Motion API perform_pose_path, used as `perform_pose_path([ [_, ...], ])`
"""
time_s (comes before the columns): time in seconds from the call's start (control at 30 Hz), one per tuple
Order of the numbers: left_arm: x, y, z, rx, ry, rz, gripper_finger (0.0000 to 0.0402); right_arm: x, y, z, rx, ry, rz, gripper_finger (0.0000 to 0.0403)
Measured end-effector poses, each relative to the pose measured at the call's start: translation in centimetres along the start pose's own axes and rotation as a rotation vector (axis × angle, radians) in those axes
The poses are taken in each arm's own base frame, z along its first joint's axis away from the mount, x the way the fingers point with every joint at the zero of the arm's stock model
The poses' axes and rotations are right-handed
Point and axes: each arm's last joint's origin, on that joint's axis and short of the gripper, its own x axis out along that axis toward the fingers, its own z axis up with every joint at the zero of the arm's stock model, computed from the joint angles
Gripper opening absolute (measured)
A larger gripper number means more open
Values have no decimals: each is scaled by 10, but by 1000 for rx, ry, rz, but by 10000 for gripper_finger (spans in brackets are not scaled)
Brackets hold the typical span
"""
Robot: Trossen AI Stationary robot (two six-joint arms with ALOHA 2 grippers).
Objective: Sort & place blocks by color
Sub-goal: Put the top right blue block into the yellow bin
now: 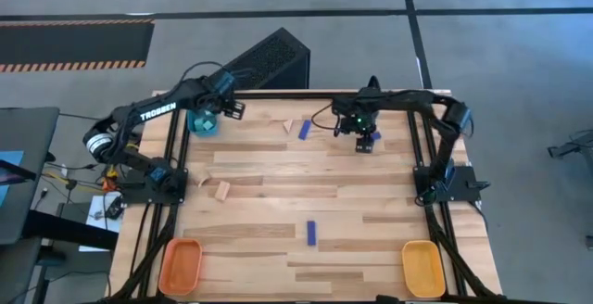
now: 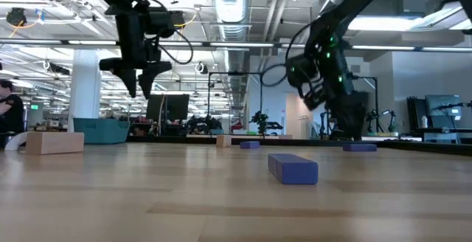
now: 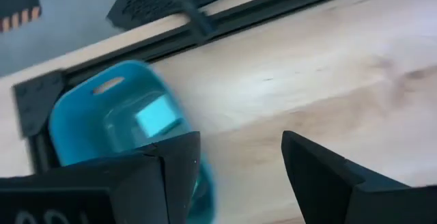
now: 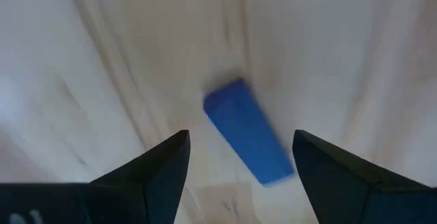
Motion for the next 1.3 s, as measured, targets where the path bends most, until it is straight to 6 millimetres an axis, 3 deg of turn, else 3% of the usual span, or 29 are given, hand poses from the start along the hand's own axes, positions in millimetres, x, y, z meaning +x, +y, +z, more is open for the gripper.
perform_pose_path([
  [0.17,-7,-21,-6,60,-42,-49,195,21,-1,8,-42,82,-10,281],
  [0.4,-13,-36,-12,99,-75,-82,195,29,-3,14,-48,86,-21,269],
  [0.5,-15,-40,-14,112,-79,-95,195,27,-1,15,-47,64,-9,223],
  [0.67,-17,-46,-17,122,-80,-110,195,26,-2,14,26,54,5,85],
  [0.8,-19,-50,-20,120,-78,-126,194,18,0,12,129,-9,89,71],
  [0.87,-20,-52,-20,103,-82,-143,194,4,9,9,168,-56,121,71],
  [0.97,-22,-57,-19,81,-105,-183,194,-33,29,0,198,-183,124,71],
  [1.1,-26,-67,-14,63,-187,-253,194,-72,63,-24,230,-332,111,71],
  [1.3,-37,-85,-9,14,-300,-383,194,-88,121,-77,349,-416,215,71],
])
